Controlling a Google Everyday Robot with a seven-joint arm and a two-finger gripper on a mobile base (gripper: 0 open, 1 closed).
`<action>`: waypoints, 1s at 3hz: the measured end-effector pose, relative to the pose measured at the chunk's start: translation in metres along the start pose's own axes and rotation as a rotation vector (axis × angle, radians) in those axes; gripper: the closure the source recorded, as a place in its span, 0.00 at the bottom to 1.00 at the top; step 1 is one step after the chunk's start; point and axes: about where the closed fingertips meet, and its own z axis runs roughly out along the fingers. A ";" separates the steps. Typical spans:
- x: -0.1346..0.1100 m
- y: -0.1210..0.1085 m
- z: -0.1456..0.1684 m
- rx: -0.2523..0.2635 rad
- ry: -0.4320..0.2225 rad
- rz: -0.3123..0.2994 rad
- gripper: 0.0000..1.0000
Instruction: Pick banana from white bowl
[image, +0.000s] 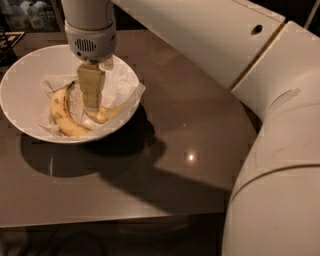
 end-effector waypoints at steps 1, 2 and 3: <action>-0.006 -0.004 0.012 -0.002 0.023 -0.012 0.21; -0.004 -0.004 0.030 -0.042 0.032 -0.001 0.27; 0.000 -0.004 0.044 -0.083 0.031 0.018 0.27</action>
Offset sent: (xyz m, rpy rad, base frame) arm -0.0065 -0.0164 -0.0506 -0.1150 0.1632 -0.0102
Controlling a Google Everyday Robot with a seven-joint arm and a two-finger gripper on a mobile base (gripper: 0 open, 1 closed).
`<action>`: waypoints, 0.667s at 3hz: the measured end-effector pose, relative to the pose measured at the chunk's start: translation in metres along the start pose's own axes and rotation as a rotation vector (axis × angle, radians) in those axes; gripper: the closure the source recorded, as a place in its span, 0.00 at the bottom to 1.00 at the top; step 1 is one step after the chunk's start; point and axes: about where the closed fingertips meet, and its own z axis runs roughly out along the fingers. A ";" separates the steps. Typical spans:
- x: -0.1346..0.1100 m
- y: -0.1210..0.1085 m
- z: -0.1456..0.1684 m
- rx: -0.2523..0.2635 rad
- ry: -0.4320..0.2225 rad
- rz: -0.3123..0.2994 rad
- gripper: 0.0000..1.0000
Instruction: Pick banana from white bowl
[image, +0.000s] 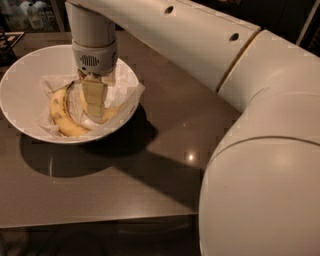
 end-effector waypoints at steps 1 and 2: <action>-0.001 -0.001 0.007 -0.025 -0.005 0.009 0.28; -0.006 -0.001 0.010 -0.031 -0.003 0.000 0.29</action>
Offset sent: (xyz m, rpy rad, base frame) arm -0.0124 -0.0067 -0.0094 -0.0666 0.0904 0.0173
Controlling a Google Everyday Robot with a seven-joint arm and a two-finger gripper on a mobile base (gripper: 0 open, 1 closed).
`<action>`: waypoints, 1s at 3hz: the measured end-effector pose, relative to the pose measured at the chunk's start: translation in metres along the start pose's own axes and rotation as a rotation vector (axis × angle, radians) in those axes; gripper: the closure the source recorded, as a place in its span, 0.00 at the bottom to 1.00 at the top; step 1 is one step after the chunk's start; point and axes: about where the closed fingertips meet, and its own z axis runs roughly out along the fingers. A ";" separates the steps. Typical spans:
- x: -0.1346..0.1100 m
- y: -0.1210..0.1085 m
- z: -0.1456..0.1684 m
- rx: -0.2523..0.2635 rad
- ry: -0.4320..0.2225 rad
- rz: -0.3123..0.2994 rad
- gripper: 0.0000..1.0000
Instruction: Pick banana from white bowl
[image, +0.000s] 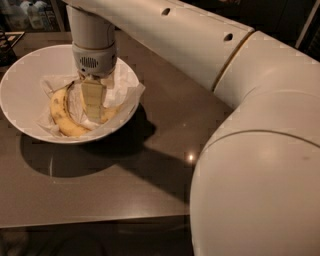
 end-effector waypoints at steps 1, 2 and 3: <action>-0.006 0.002 0.004 -0.011 0.004 -0.013 0.36; -0.009 0.001 0.008 -0.024 0.007 -0.019 0.38; -0.011 0.000 0.014 -0.037 0.012 -0.023 0.39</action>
Offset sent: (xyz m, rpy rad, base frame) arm -0.0149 -0.0072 -0.0095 -0.0813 0.0931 0.0350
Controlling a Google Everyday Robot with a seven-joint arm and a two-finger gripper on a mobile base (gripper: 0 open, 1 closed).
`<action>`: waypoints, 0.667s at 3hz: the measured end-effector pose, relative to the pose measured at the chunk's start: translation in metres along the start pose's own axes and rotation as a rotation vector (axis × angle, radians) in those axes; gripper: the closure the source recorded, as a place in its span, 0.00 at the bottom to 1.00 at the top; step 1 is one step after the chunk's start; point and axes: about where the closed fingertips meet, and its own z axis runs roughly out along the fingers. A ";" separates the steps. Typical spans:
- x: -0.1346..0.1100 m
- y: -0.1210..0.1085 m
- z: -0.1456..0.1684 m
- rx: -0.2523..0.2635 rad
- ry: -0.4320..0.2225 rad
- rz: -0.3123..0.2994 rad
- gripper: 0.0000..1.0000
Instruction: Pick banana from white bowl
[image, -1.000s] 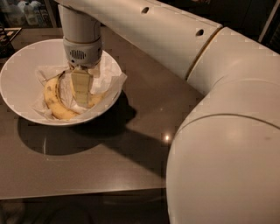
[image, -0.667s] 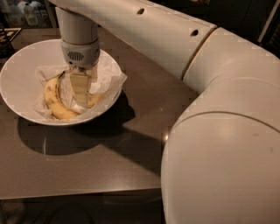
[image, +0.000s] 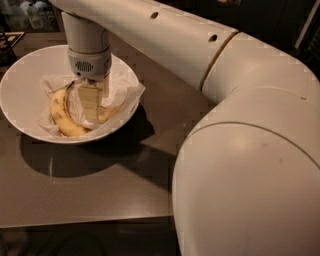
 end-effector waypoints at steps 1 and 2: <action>0.000 -0.002 0.008 -0.024 0.001 0.005 0.39; -0.002 -0.005 0.017 -0.044 0.005 0.009 0.40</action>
Offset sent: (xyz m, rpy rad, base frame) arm -0.0084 -0.0163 -0.0229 -0.0792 0.1254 -0.0009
